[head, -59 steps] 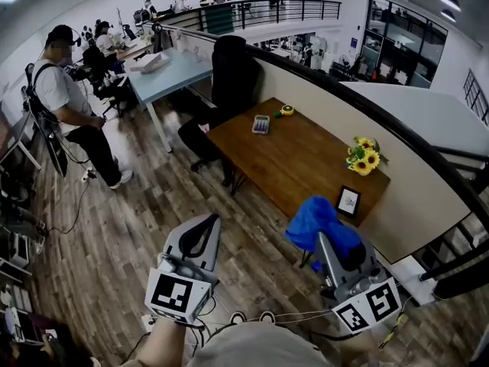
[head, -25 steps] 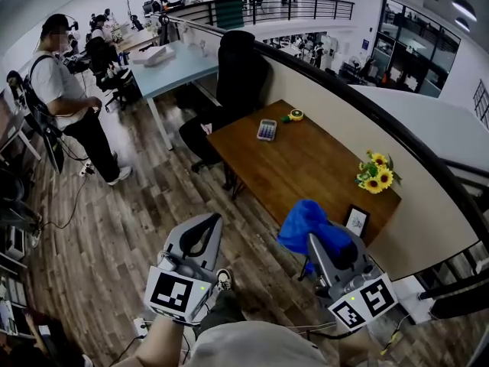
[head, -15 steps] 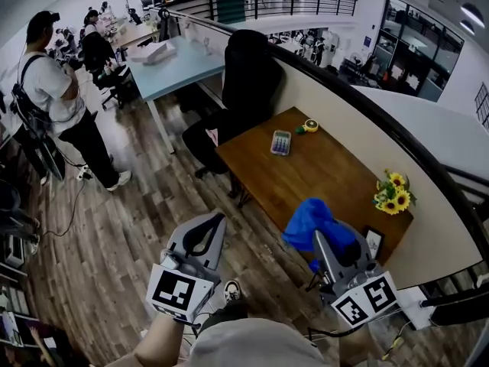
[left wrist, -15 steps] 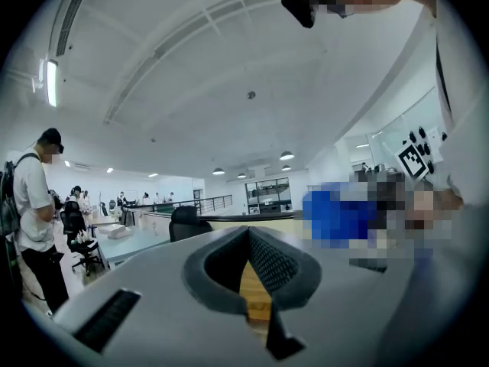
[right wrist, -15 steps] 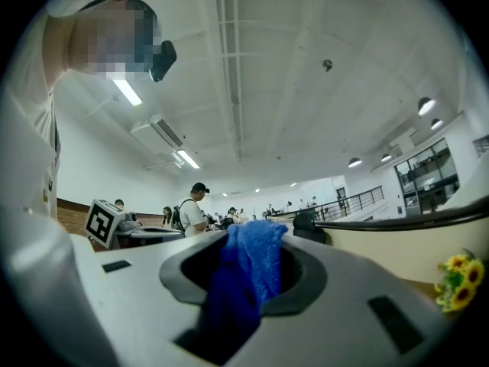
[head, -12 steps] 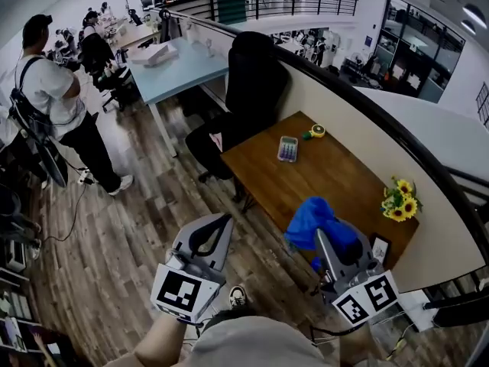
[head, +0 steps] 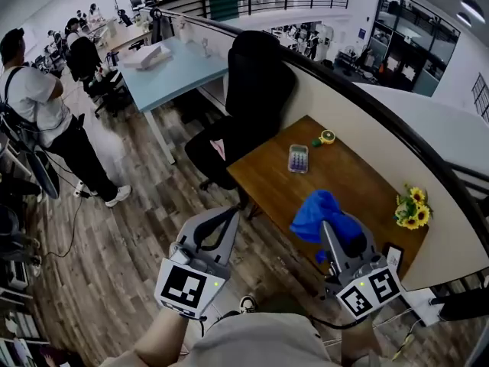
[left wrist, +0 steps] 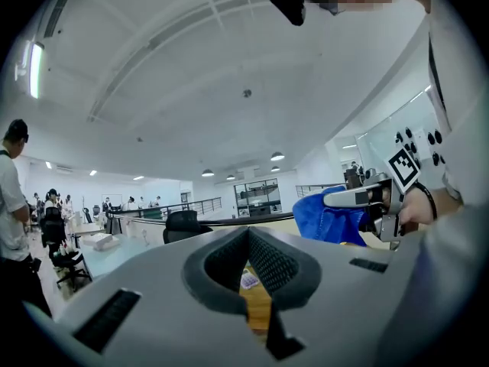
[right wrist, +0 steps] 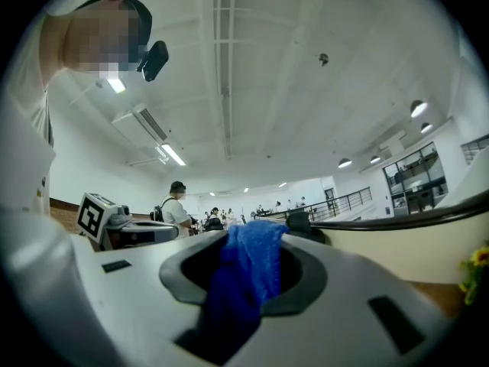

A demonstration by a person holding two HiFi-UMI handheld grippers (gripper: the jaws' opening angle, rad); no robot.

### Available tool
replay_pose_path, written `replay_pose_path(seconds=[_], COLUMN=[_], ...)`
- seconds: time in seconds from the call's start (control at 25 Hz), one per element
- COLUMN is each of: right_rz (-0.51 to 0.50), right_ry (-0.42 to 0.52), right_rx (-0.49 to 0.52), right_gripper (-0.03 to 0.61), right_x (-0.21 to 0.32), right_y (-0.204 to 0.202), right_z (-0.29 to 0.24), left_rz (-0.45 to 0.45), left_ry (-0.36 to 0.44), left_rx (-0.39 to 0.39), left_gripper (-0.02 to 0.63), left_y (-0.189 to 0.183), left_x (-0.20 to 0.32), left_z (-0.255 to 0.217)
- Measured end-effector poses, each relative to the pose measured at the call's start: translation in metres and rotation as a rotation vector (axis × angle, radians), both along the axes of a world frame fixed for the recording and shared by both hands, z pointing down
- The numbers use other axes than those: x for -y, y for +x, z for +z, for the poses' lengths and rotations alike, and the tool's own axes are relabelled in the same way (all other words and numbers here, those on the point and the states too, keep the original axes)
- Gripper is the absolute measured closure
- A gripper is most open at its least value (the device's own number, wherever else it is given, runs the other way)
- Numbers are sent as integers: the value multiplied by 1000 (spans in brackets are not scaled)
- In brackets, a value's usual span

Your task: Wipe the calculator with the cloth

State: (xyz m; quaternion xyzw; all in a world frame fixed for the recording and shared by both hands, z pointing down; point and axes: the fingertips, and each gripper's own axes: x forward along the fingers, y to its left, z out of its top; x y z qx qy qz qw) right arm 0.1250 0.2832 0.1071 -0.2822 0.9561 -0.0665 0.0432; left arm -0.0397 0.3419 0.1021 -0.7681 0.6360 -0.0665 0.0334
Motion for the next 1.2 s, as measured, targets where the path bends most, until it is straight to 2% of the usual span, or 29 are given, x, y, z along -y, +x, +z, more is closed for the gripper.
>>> replay_pose_path(seconds=[0.4,0.72,1.0,1.2], right_rz=[105,109,163,215], right_ry=[-41,-81,-127,-139], right_rx=[-72,-122,-110,-87], right_gripper=[445,442,442,442], right_x=[78,168,262,303], right_y=[-9,-44,-48,-38], right_z=[36,61,74,79], left_rz=[62,95,163,213], left_ry=[-52,-95,-129,-140], left_rx=[-13,-9,10,34], left_gripper=[611,611,611,611], left_y=[-26,-58,-51,-41], left_x=[81,190,286,332], left_z=[39,51,61,68])
